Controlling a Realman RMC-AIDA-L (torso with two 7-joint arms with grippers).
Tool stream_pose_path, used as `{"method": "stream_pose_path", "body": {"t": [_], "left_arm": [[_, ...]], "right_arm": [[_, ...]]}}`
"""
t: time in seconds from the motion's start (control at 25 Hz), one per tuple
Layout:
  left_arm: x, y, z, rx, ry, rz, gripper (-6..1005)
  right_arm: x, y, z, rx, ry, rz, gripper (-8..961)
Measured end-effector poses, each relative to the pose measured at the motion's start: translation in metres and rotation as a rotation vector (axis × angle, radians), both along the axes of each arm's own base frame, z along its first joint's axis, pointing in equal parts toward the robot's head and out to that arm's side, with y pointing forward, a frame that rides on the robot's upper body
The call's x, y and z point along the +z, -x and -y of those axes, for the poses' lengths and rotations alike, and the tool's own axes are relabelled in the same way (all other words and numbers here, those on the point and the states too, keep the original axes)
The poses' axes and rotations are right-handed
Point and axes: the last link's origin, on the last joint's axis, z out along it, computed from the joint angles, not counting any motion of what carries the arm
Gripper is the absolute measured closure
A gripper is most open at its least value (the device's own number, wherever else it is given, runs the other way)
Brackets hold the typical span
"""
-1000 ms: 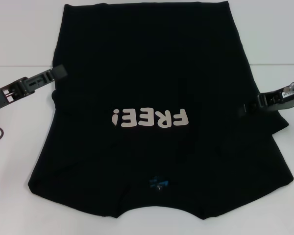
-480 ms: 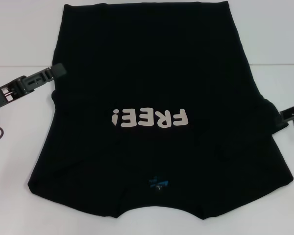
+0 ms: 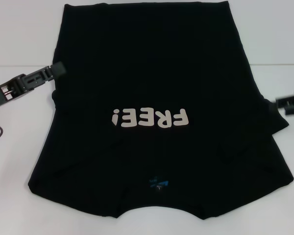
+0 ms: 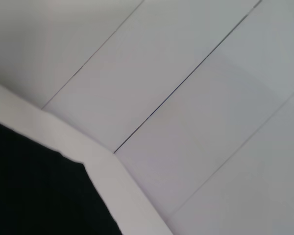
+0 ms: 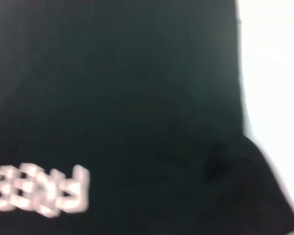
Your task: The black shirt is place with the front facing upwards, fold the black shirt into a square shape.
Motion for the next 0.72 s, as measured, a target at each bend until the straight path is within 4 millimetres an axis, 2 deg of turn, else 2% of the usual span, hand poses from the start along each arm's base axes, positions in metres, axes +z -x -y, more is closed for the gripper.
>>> {"method": "stream_pose_path", "body": {"t": [0.12,0.24,0.52,0.72], "left_arm": [[0.003,0.006,0.004,0.043,0.047,0.020,403],[0.010,0.016,0.012,0.099,0.123,0.039,403],[0.012,0.038,0.041,0.178,0.309,-0.017,405],[0.010,0.046,0.054,0.217,0.418,-0.061,404]], "right_arm": [[0.004,0.013,-0.004,0.088,-0.082,-0.146,308],[0.010,0.022,-0.008,0.123,-0.132,-0.220,307],[0.021,0.031,-0.016,0.155,-0.164,-0.226,308],[0.027,0.036,-0.017,0.166,-0.137,-0.224,315]]}}
